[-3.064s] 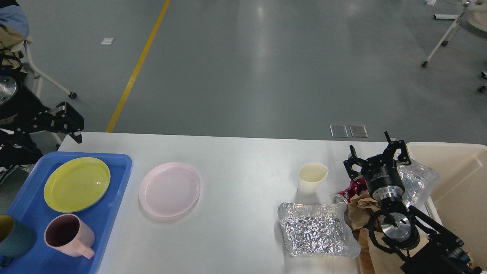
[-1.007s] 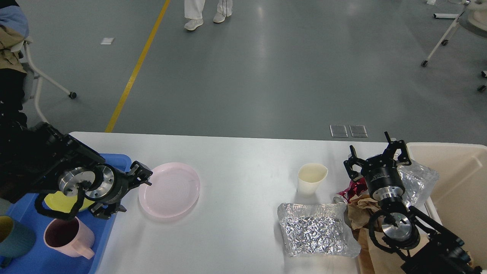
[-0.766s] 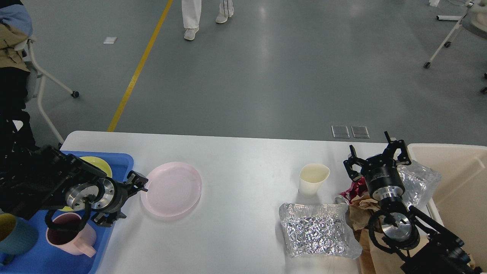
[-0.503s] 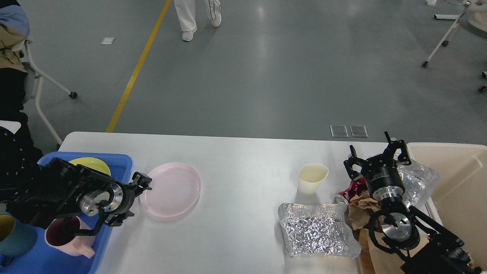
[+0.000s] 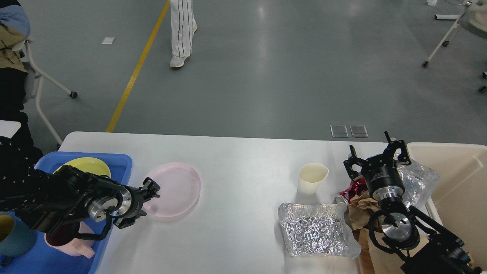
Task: Tidy desktop
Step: 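Grip the pink plate edge with the left gripper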
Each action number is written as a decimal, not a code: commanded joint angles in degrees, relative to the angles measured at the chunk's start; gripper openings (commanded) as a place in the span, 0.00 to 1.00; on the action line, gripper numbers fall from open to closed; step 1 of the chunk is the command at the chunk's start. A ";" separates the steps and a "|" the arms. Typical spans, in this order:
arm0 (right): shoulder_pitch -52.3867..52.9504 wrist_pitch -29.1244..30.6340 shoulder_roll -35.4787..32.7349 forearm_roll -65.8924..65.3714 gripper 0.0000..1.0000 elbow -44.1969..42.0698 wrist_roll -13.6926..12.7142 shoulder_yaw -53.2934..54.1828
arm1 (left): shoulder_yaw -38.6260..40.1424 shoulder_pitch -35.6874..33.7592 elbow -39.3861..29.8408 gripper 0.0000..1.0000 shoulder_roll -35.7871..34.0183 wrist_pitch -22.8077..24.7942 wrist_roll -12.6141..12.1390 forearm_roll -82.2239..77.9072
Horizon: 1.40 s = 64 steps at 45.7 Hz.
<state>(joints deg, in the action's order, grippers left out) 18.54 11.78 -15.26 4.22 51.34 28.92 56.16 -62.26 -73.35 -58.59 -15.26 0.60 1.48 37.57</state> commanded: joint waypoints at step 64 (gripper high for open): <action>0.00 0.00 0.06 0.00 1.00 -0.01 0.00 0.00 | -3.82 -5.65 -7.22 0.00 -3.11 6.25 -2.26 0.05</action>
<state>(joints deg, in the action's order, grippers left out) 18.54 11.78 -15.24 4.22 51.33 28.91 56.16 -62.16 -72.89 -61.15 -16.33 4.07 1.03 38.13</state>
